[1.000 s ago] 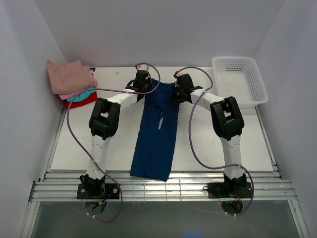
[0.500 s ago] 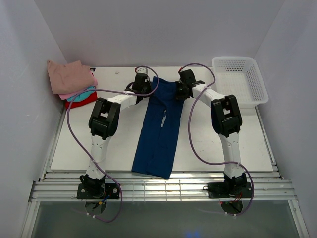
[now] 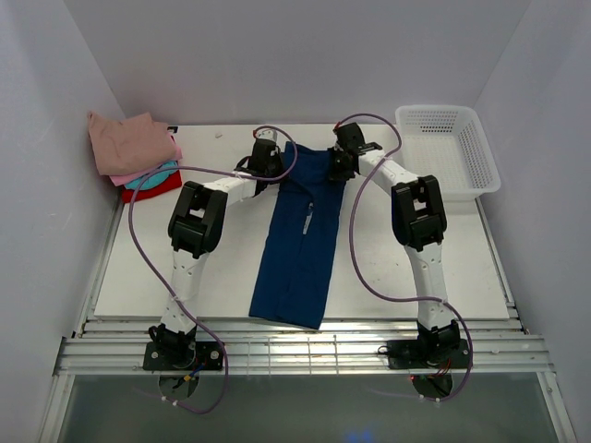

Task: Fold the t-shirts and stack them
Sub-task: Fold the tshirt

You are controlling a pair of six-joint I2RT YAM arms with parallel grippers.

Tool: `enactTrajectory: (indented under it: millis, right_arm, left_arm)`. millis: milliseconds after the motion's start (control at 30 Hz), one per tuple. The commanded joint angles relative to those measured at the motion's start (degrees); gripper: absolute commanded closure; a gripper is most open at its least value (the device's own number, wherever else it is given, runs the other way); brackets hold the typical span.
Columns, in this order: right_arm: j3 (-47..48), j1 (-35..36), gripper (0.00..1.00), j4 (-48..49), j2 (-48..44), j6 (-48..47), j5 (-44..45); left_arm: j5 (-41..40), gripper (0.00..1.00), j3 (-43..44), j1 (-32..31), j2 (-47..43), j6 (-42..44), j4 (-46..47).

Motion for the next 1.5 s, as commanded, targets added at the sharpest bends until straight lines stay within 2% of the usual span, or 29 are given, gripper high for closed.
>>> enactTrajectory:
  millis: [0, 167, 433, 800, 900, 1033, 1100, 1167, 1233, 1267, 1300, 1333, 1400, 1433, 1467]
  right_arm:
    - [3.0, -1.9, 0.92, -6.0, 5.8, -1.3, 1.0]
    - [9.8, -2.9, 0.92, -7.9, 10.1, -0.8, -2.4]
    - [21.4, -5.5, 0.92, -7.0, 17.4, 2.0, -13.8]
    - [19.1, -8.2, 0.91, 9.7, 18.2, 4.9, -30.7]
    - [14.0, -8.8, 0.88, 19.0, 15.6, 4.8, -34.6]
    - [6.0, -10.1, 0.81, 33.3, 6.0, 3.8, -34.9]
    - [2.3, -10.8, 0.76, 36.5, 1.3, 3.5, -33.7]
    - [-3.7, -11.1, 0.74, 39.1, -6.7, 1.7, -31.5]
    - [-8.9, -11.0, 0.70, 40.1, -16.3, -0.8, -29.3]
    - [-14.6, -11.0, 0.69, 41.1, -19.3, -1.3, -28.0]
    - [-17.5, -11.0, 0.62, 41.4, -22.6, -1.7, -27.4]
    - [-20.1, -10.9, 0.62, 41.1, -28.4, -2.0, -26.9]
    - [-26.9, -10.3, 0.62, 36.9, -33.9, -2.8, -25.6]
    - [-29.3, -9.8, 0.56, 34.6, -38.9, -3.1, -24.1]
    - [-31.5, -9.0, 0.54, 32.1, -41.1, -4.5, -21.4]
  left_arm:
    - [0.3, 1.00, 0.1, 0.1, -0.2, -0.1, -0.2]
    - [-2.6, 1.00, 1.4, 0.5, 0.8, -0.9, -1.5]
    - [-4.4, 1.00, 5.1, 1.0, 2.4, -1.5, -3.1]
    - [-3.7, 1.00, 22.6, 3.3, 13.5, 0.0, -7.5]
    - [-3.4, 1.00, 24.8, 3.3, 14.0, 2.8, -4.4]
    - [-3.6, 0.98, 24.6, 3.3, 10.4, 7.1, 1.1]
    - [-4.0, 0.89, 22.8, 3.3, 7.6, 7.8, 1.8]
    - [-5.7, 0.82, 18.9, 3.2, 0.9, 7.6, 4.3]
    - [-7.4, 0.60, 10.4, 3.2, -8.0, 7.0, 9.0]
    - [-7.8, 0.49, 7.3, 3.2, -11.1, 6.5, 10.3]
    - [-8.5, 0.28, 4.6, 3.1, -14.1, 5.9, 11.2]
    - [-10.1, 0.24, -0.5, 3.1, -20.0, 5.5, 11.6]
    - [-10.9, 0.22, -6.4, 3.0, -26.1, 3.2, 11.3]
    - [-10.9, 0.21, -13.6, 3.0, -29.2, 1.9, 10.6]
    - [-9.7, 0.21, -17.1, 2.9, -34.9, 1.0, 9.6]
